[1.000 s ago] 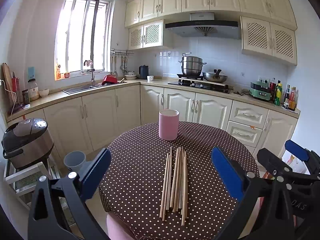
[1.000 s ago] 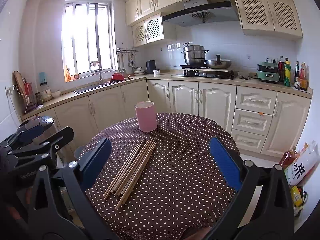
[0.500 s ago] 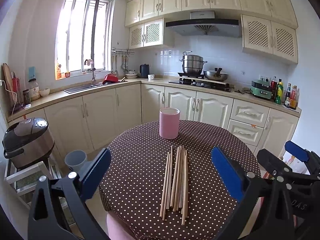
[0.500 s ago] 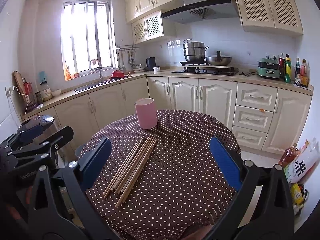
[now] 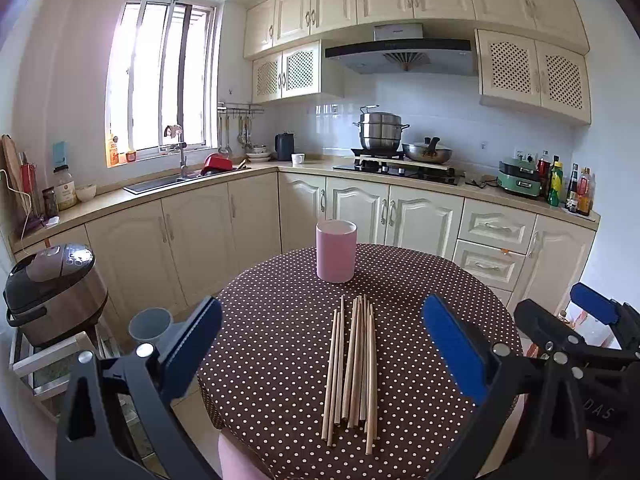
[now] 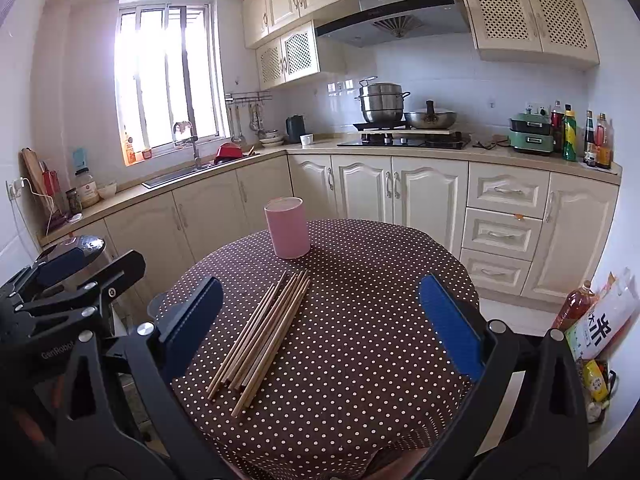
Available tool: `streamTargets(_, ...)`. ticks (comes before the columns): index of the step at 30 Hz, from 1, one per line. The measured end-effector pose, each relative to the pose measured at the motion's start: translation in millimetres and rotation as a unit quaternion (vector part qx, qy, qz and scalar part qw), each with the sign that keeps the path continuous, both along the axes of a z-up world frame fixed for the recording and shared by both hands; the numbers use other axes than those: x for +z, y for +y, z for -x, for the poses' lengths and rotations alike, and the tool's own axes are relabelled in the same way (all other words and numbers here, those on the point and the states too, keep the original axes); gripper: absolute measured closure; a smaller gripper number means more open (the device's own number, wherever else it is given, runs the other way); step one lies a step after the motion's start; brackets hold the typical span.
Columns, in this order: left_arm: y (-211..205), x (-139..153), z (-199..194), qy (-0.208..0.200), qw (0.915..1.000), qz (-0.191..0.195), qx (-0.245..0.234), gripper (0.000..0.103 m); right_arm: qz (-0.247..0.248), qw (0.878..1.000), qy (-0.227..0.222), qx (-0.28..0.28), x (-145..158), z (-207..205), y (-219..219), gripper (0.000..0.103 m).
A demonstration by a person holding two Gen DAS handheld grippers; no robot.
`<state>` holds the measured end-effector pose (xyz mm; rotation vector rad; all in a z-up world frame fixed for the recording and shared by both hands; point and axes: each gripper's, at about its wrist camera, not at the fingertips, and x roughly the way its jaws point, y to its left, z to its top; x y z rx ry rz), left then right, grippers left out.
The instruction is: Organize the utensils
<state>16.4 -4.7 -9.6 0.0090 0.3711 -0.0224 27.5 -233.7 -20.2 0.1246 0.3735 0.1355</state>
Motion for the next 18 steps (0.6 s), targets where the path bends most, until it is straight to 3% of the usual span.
streamTargets(18,5.8,-2.9,-3.0,0.004,1.0,0.005,0.005,0.004,-0.014,1.0,0.018,0.007,-3.4,-7.3,1.3,0.006)
